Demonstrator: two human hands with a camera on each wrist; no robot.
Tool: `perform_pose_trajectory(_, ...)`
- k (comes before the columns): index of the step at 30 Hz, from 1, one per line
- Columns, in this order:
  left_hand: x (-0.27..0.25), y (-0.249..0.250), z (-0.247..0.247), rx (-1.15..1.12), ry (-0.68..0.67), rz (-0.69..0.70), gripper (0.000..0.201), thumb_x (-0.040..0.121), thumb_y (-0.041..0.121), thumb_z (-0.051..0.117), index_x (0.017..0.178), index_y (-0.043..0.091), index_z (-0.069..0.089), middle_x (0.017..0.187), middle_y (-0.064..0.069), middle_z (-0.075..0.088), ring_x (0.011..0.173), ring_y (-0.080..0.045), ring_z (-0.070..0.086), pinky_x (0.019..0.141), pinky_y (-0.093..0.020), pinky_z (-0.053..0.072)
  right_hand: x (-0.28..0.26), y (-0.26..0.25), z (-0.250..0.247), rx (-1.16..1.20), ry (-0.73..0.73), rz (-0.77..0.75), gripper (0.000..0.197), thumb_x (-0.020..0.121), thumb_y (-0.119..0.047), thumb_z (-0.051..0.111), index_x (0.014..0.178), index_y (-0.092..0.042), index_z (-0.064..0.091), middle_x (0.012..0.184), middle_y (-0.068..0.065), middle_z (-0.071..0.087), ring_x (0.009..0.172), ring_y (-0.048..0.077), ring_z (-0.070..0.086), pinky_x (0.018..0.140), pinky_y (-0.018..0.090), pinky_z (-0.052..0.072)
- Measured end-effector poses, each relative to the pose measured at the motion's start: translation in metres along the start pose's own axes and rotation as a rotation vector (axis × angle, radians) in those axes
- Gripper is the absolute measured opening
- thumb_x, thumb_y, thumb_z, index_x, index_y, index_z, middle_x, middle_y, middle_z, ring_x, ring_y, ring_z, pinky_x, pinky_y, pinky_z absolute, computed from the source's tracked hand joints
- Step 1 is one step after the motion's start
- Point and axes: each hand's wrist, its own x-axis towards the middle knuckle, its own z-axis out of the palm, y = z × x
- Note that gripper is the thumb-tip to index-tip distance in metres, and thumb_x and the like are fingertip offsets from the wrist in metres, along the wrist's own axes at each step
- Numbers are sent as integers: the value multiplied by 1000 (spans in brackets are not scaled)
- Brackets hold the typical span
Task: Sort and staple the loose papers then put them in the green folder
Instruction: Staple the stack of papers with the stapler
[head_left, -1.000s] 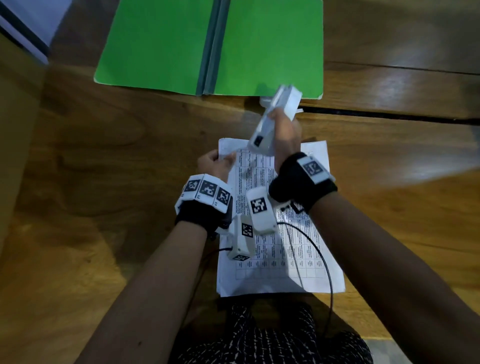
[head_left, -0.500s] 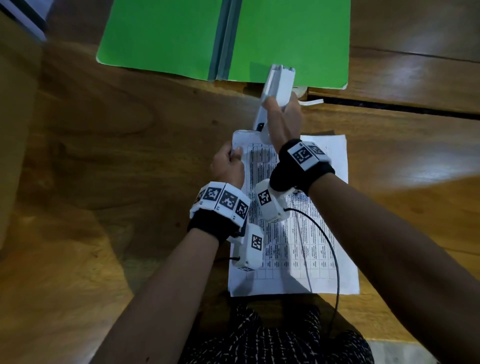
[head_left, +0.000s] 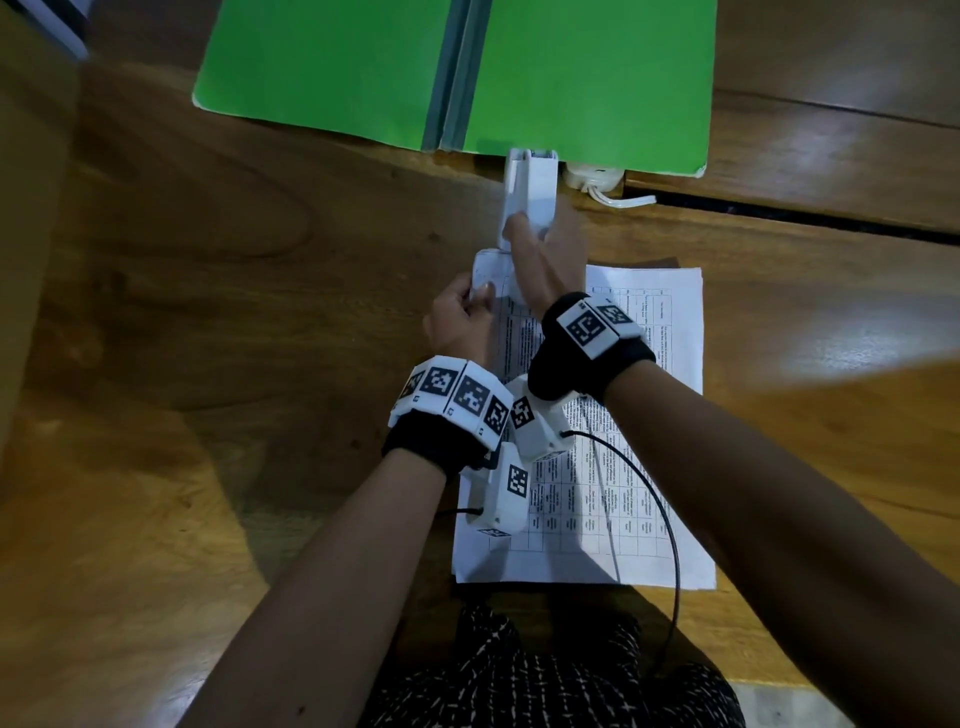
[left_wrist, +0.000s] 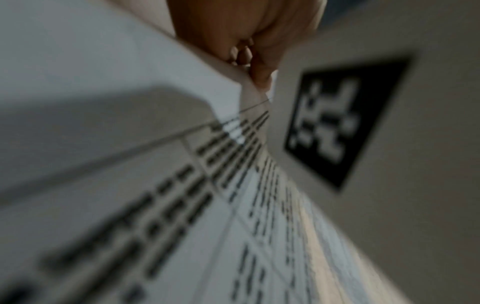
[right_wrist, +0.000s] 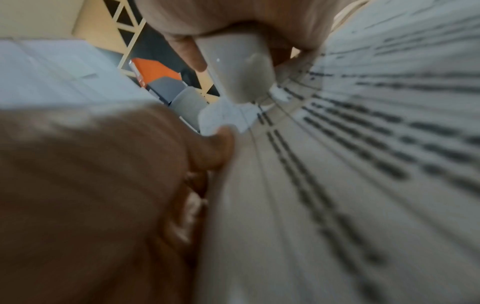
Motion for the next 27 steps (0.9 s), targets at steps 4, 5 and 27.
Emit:
perform_pose_trajectory(4,2,-1,1,-7,2,-6,21,92,14,52,101,3,68,82,-5,61,76,-15,54,52,-12,32,3,-9,-2,114,58,22,28,70,-33,47,87,-11,45,64,-9,43,56,8,41,56,25,41)
perform_pose_trajectory(5,3,-2,2,-12,-1,-6,21,92,14,53,100,3,68,80,-5,60,73,-15,53,48,-11,32,5,-10,-2,135,61,18,25,72,-30,48,87,-10,45,66,-8,43,57,7,41,55,23,40)
perform_pose_trajectory(27,26,2,-20,-174,-287,-65,24,83,8,65,101,-7,69,99,-22,71,68,-16,60,76,-28,52,12,-9,6,159,77,-37,22,69,-30,45,83,-12,46,64,-10,42,55,4,39,49,15,33)
